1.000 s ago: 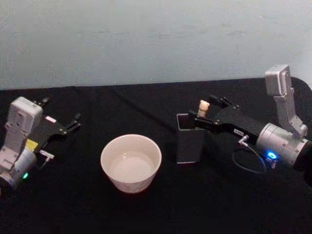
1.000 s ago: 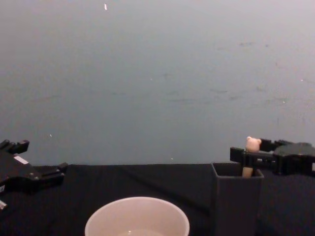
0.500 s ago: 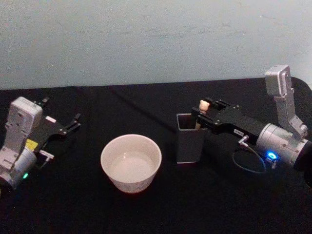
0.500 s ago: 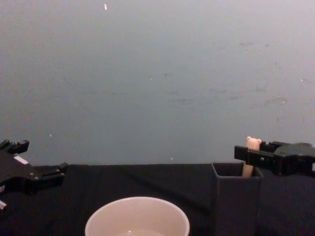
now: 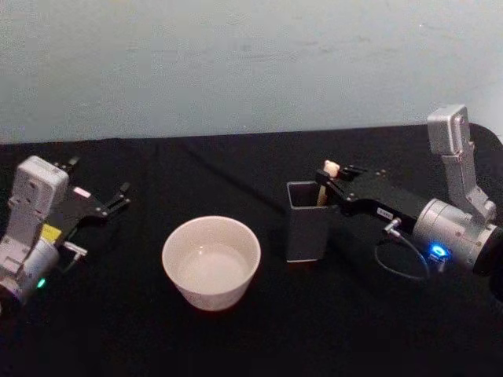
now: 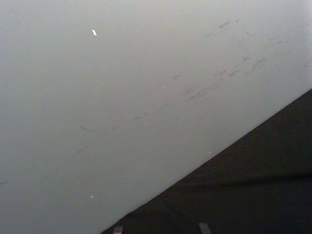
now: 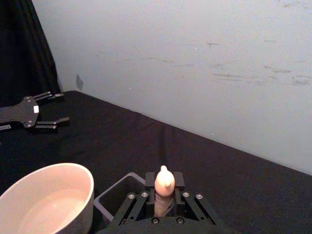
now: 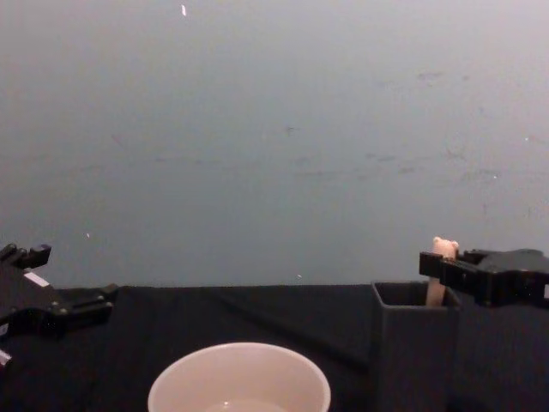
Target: Pick up the stirring spoon with one hand, stir inside the cup, then place it back in its original position.
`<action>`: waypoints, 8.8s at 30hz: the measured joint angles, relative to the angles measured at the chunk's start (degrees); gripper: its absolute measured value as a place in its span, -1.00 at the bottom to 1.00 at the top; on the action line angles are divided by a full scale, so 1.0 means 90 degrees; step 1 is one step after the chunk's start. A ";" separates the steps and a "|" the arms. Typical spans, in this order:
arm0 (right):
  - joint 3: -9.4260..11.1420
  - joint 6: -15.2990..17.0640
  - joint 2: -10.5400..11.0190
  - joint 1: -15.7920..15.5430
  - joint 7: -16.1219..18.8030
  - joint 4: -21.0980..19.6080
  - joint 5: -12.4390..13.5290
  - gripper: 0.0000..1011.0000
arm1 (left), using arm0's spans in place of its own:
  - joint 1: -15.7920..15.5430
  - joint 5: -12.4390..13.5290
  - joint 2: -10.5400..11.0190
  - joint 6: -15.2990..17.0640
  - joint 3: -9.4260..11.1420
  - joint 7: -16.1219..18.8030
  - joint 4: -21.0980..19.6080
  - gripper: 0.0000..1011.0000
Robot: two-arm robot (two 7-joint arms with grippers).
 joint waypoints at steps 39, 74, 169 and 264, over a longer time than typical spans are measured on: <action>0.0087 -0.0068 0.0173 -0.0088 0.0063 -0.0431 0.0146 -0.58 | 0.0000 0.0000 0.0000 0.0000 0.0000 0.0000 0.0000 0.98; 0.0364 -0.0152 0.0221 0.0299 0.0106 -0.1253 0.1094 -0.58 | 0.0000 0.0000 0.0000 0.0000 0.0000 0.0000 0.0000 0.98; -0.1710 -0.0738 -0.1151 0.1513 0.1042 0.1201 -0.0832 -0.58 | 0.0000 0.0000 0.0000 0.0000 0.0000 0.0000 0.0000 0.98; -0.1598 -0.0498 -0.0309 0.0873 0.1463 -0.0127 -0.0565 -0.58 | 0.0000 0.0000 0.0000 0.0000 0.0000 0.0000 0.0000 0.98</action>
